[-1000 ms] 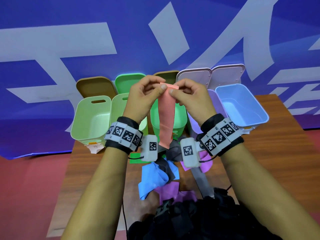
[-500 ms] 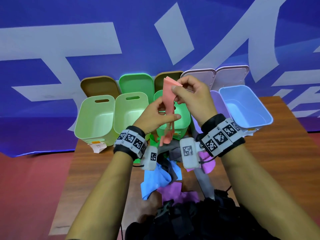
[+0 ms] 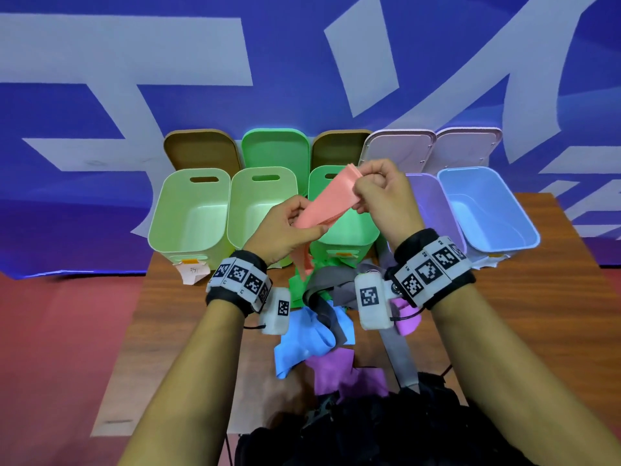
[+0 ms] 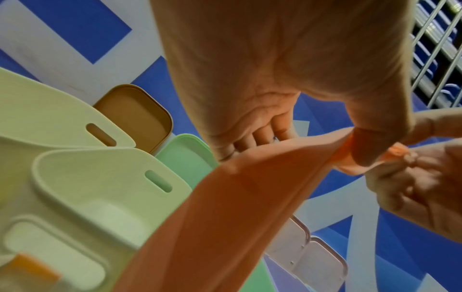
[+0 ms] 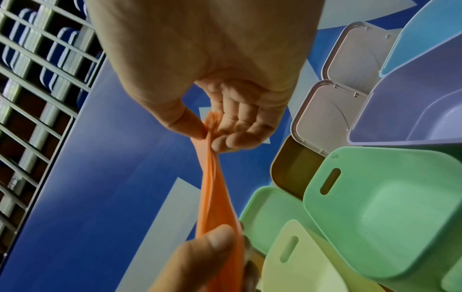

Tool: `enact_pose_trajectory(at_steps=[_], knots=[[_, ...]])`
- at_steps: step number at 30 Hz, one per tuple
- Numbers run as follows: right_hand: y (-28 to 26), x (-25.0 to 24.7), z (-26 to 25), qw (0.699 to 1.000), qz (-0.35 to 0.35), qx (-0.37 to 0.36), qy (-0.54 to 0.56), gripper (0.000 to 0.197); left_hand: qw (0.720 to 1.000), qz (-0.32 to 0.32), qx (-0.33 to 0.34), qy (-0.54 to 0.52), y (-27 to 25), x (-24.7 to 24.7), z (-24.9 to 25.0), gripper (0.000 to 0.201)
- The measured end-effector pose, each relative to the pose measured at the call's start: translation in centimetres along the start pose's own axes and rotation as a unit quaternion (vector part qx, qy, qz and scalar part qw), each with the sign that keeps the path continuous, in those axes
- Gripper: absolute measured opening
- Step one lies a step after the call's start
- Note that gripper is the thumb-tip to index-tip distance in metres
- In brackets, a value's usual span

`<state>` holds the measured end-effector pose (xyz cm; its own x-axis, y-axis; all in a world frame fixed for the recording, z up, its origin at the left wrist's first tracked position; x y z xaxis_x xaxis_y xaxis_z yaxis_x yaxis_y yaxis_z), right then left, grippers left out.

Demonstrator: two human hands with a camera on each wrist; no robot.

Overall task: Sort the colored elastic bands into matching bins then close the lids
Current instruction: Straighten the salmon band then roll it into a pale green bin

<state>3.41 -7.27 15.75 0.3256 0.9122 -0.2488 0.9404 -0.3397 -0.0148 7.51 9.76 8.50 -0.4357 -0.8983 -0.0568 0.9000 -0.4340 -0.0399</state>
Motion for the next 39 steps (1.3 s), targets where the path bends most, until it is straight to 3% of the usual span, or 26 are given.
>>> enact_pose_trajectory(at_steps=[4,9,15,18,22,25,29,34,39], knots=[[0.1,2.4,1.2,0.998,-0.029,0.036,-0.048,0.011,0.999,0.004,-0.026,-0.025,-0.7,-1.8,-0.9,0.037],[0.0,5.6,1.9,0.991,-0.034,0.027,-0.123,0.014,0.998,-0.003,-0.056,-0.015,-1.7,-4.8,-2.1,0.047],[-0.5,9.8,2.6,0.988,-0.041,0.032,-0.145,0.011,0.995,-0.022,-0.096,-0.011,-2.8,-9.8,-3.2,0.034],[-1.1,12.4,3.2,0.987,-0.036,0.063,-0.144,0.011,0.990,-0.055,-0.126,0.003,-3.4,-12.4,-3.9,0.041],[-2.4,15.6,4.3,0.986,-0.022,0.098,-0.134,0.011,0.985,-0.082,-0.115,0.101,-4.2,-15.7,-4.3,0.063],[-3.0,17.6,5.4,0.983,-0.036,0.122,-0.135,0.008,0.967,-0.096,-0.147,0.185,-4.4,-17.6,-5.3,0.056],[-3.2,18.6,8.0,0.978,-0.046,0.163,-0.118,0.008,0.912,-0.150,-0.191,0.330,-4.6,-18.8,-8.0,0.053],[-4.3,19.8,12.7,0.957,-0.082,0.263,-0.094,0.015,0.891,-0.174,-0.227,0.352,-5.1,-19.6,-12.0,0.036],[-5.4,20.9,17.3,0.936,-0.083,0.316,-0.132,0.010,0.858,-0.204,-0.236,0.409,-5.3,-19.2,-14.4,0.041]])
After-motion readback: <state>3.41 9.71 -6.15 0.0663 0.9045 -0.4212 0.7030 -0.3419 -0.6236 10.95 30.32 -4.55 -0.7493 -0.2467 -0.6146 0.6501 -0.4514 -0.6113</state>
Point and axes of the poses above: each hand's wrist, its own y-axis towards the middle knuckle, its own x-axis out of the palm, z = x × y, the point moved 4 cm from there along y, towards the middle knuckle, and after that the axes turned 6 degrees about -y, right-handed, at the moved point
